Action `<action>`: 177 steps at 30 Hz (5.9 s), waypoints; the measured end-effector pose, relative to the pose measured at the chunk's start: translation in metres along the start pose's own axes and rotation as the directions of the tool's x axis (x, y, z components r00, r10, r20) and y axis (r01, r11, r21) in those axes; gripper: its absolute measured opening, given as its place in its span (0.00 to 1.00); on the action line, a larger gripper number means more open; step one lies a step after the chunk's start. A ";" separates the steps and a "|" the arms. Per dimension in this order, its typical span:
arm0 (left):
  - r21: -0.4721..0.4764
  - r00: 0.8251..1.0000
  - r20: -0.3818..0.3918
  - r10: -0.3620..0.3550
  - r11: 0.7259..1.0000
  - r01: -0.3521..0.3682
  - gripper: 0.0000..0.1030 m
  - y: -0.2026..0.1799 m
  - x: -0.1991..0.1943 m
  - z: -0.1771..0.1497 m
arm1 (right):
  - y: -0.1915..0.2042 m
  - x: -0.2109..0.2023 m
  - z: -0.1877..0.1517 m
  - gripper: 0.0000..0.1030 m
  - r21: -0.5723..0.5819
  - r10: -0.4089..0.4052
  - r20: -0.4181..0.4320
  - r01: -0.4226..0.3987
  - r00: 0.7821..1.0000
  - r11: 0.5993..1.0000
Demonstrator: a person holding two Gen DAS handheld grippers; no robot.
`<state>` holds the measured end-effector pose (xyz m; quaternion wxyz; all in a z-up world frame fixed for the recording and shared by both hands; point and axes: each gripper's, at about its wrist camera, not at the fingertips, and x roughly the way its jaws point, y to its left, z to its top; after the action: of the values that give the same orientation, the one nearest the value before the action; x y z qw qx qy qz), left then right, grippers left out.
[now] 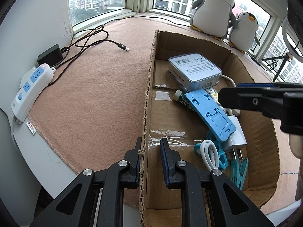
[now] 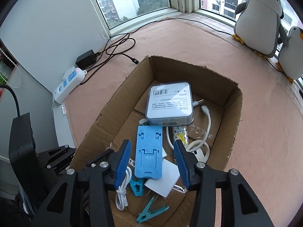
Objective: Organize rigid objects
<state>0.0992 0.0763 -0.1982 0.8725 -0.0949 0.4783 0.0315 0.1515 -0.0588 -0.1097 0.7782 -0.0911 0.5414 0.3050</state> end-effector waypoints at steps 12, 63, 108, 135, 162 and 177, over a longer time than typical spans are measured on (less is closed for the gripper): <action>0.003 1.000 -0.001 0.004 1.000 -0.004 0.18 -0.001 0.000 0.000 | -0.019 -0.031 -0.023 0.57 0.067 0.005 0.064 -0.009 0.998 0.998; 0.132 0.831 0.554 -0.048 0.991 -0.030 0.76 -0.089 -0.264 0.017 | -0.045 -0.238 -0.130 0.74 0.406 -0.462 0.509 0.270 0.727 0.873; 0.109 0.764 0.645 -0.020 0.992 -0.066 1.00 -0.103 -0.310 -0.006 | -0.023 -0.271 -0.155 0.95 0.465 -0.563 0.596 0.326 0.573 0.823; 0.112 0.768 0.640 -0.025 0.992 -0.060 1.00 -0.105 -0.306 -0.006 | -0.023 -0.268 -0.150 0.96 0.454 -0.559 0.590 0.333 0.582 0.826; 0.116 0.769 0.639 -0.030 0.992 -0.058 1.00 -0.105 -0.307 -0.006 | -0.026 -0.267 -0.151 0.96 0.446 -0.553 0.585 0.334 0.593 0.830; 0.117 0.772 0.635 -0.031 0.992 -0.057 1.00 -0.105 -0.307 -0.004 | -0.027 -0.265 -0.151 0.96 0.445 -0.552 0.582 0.334 0.597 0.831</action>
<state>-0.0548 -0.0168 0.0714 0.9867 -0.0187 0.1571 0.0366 -0.0119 -0.2513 0.0636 0.9774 0.0111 0.2095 0.0280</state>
